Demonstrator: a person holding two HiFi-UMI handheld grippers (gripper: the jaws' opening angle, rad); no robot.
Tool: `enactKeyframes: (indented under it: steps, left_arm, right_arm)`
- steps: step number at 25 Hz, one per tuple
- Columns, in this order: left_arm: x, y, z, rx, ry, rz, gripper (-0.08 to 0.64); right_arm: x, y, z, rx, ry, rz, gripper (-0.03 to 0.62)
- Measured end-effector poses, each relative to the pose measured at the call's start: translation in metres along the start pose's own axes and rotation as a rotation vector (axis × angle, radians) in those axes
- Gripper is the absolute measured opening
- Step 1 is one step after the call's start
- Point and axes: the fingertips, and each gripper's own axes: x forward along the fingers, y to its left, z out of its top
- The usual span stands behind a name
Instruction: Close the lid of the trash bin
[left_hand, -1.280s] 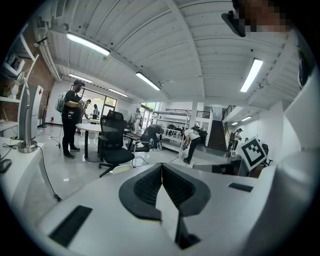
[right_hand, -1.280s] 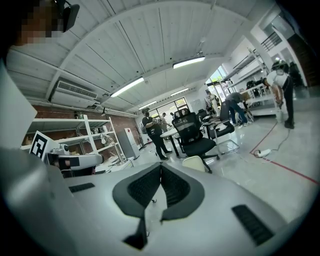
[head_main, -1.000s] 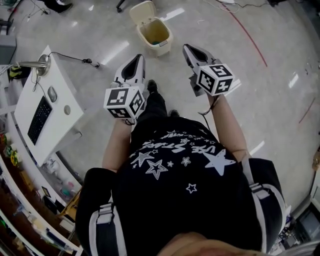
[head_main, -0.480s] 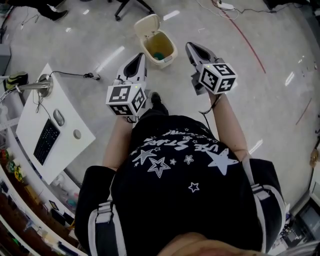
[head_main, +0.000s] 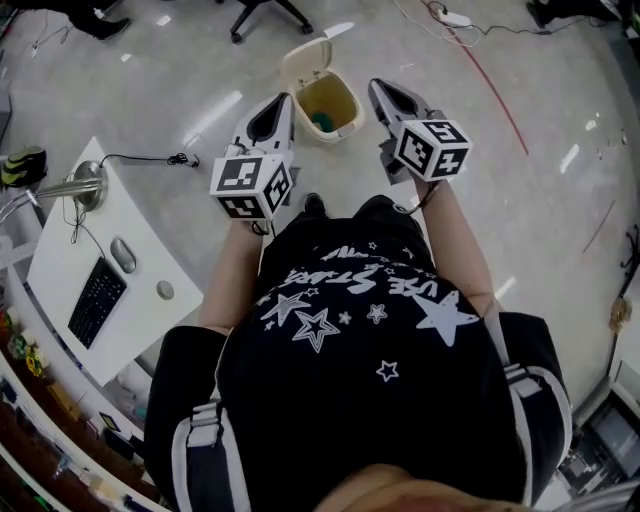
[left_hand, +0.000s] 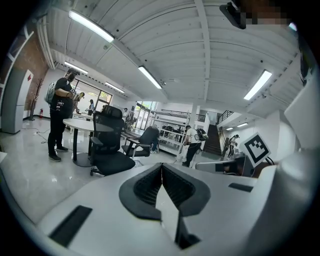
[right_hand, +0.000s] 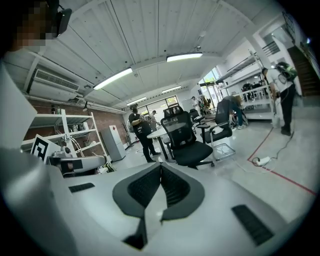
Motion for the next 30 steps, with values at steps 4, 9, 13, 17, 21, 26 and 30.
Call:
enactKeyframes:
  steps: [4, 9, 13, 17, 21, 26, 30]
  left_arm:
    - [0.011, 0.013, -0.003, -0.021, 0.013, 0.02, 0.012]
    - [0.031, 0.02, 0.001, -0.009, 0.008, 0.069, 0.012]
    - [0.053, 0.032, 0.0, -0.019, 0.013, 0.164, 0.012]
    - [0.087, 0.038, 0.0, -0.027, 0.012, 0.246, 0.012]
    - [0.122, 0.041, -0.004, -0.023, 0.04, 0.315, 0.012]
    - [0.166, 0.053, -0.018, -0.036, 0.09, 0.389, 0.012]
    - [0.201, 0.067, -0.025, -0.024, 0.115, 0.451, 0.012]
  right_arm:
    - [0.014, -0.01, 0.006, -0.001, 0.009, 0.006, 0.008]
    - [0.04, -0.034, 0.016, 0.016, 0.029, 0.053, 0.008]
    - [0.073, -0.053, 0.028, 0.005, 0.062, 0.129, 0.008]
    - [0.11, -0.08, 0.042, -0.001, 0.097, 0.211, 0.008]
    - [0.147, -0.112, 0.045, 0.007, 0.15, 0.273, 0.008]
    - [0.194, -0.142, 0.035, 0.018, 0.234, 0.338, 0.008]
    - [0.228, -0.159, 0.019, -0.007, 0.304, 0.396, 0.008]
